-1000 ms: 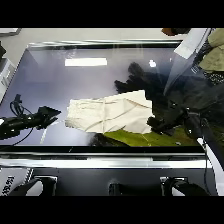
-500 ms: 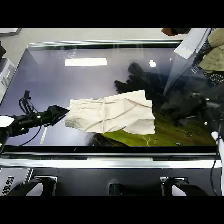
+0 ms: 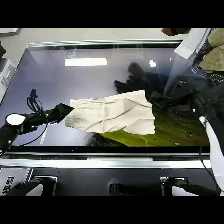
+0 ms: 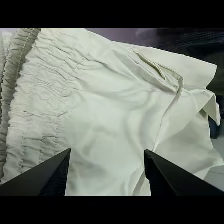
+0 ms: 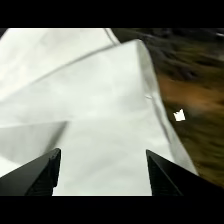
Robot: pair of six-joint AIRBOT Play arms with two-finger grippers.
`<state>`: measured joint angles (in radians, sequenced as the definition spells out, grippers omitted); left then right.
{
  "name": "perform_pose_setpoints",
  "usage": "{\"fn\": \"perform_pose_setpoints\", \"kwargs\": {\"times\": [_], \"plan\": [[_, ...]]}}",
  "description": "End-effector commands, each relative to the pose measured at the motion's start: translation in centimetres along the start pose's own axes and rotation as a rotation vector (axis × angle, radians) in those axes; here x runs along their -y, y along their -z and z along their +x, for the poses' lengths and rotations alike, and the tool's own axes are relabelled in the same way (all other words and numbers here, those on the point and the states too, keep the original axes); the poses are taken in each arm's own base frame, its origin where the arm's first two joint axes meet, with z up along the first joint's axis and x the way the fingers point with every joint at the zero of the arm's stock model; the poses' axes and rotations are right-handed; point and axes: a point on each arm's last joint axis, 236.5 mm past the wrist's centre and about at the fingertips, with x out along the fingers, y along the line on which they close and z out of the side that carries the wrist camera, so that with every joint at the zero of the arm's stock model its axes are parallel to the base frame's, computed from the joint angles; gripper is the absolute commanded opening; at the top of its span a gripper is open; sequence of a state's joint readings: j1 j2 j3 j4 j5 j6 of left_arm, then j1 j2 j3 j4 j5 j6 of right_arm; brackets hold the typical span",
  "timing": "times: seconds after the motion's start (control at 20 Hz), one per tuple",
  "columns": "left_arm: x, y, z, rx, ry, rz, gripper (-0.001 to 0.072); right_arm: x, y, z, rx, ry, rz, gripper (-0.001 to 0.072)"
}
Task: Fold the clothes and pants, and hang the long-sleeved shirts on hangers.
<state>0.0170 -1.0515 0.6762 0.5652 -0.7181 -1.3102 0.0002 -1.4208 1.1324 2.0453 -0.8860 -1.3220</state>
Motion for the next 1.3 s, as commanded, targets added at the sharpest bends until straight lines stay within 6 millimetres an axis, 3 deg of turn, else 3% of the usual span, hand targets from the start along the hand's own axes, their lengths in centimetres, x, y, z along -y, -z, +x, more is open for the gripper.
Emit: {"fn": "perform_pose_setpoints", "kwargs": {"times": [0.0, 0.1, 0.3, 0.5, 0.55, 0.75, 1.0, 1.25], "plan": [[-0.4, -0.4, 0.4, 0.017, -0.013, -0.003, 0.0533, -0.5, 0.6, 3.9, -0.029, -0.021, 0.098, 0.0621], [-0.5, -0.8, 0.4, 0.032, -0.017, -0.003, 0.0533, 0.0, 0.7, 5.2, -0.037, -0.009, 0.116, 0.059], [-0.5, -0.9, 0.4, 0.035, -0.018, -0.003, 0.0533, -0.5, -2.7, 5.3, 0.102, -0.047, 0.195, 0.0513], [-0.6, -1.1, 0.4, 0.043, -0.02, -0.003, 0.0533, -0.7, -4.3, 5.2, 0.166, -0.073, 0.277, 0.0158], [-0.6, -1.1, 0.4, 0.046, -0.022, -0.002, 0.0533, -0.8, -4.2, 5.2, 0.161, -0.073, 0.279, 0.0022], [-0.7, -1.3, 0.4, 0.051, -0.024, -0.003, 0.0532, -2.3, -4.4, 4.2, 0.131, -0.088, 0.259, 0.0019], [-0.8, -1.5, 0.3, 0.061, -0.028, -0.001, 0.0533, -6.8, -9.4, 1.7, 0.227, -0.183, 0.241, 0.0019], [-1.0, -2.2, 0.3, 0.093, -0.037, -0.001, 0.0533, -7.9, -11.3, 4.8, 0.219, -0.205, 0.274, 0.002]]}}
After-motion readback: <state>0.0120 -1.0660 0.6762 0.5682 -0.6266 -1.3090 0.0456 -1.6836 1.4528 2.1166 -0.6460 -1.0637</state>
